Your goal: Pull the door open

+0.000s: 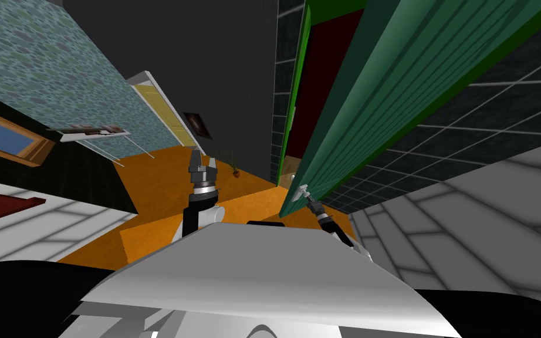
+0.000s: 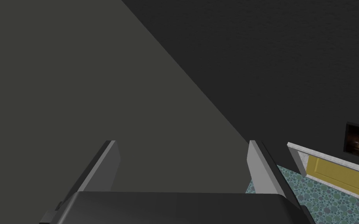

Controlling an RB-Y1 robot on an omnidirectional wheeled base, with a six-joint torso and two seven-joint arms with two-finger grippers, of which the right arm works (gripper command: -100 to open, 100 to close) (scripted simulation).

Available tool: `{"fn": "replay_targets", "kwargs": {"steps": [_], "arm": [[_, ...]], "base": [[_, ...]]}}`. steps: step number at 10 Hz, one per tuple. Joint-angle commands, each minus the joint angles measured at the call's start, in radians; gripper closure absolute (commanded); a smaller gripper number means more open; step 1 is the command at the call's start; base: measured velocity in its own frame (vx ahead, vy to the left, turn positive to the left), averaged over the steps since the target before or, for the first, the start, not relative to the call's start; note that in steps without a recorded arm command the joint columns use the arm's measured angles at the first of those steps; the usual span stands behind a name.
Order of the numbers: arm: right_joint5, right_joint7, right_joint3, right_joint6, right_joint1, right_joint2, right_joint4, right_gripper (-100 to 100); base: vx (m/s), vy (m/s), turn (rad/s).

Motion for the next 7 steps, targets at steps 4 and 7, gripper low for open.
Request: {"fn": "replay_targets", "kwargs": {"steps": [4,7], "arm": [[-0.022,-0.037,-0.013,0.028,0.019,-0.045,-0.017,100],[-0.022,-0.037,-0.013,0.028,0.019,-0.045,-0.017,100]], "base": [[0.067,0.043,-0.009],[-0.025,0.004,0.003]]}}
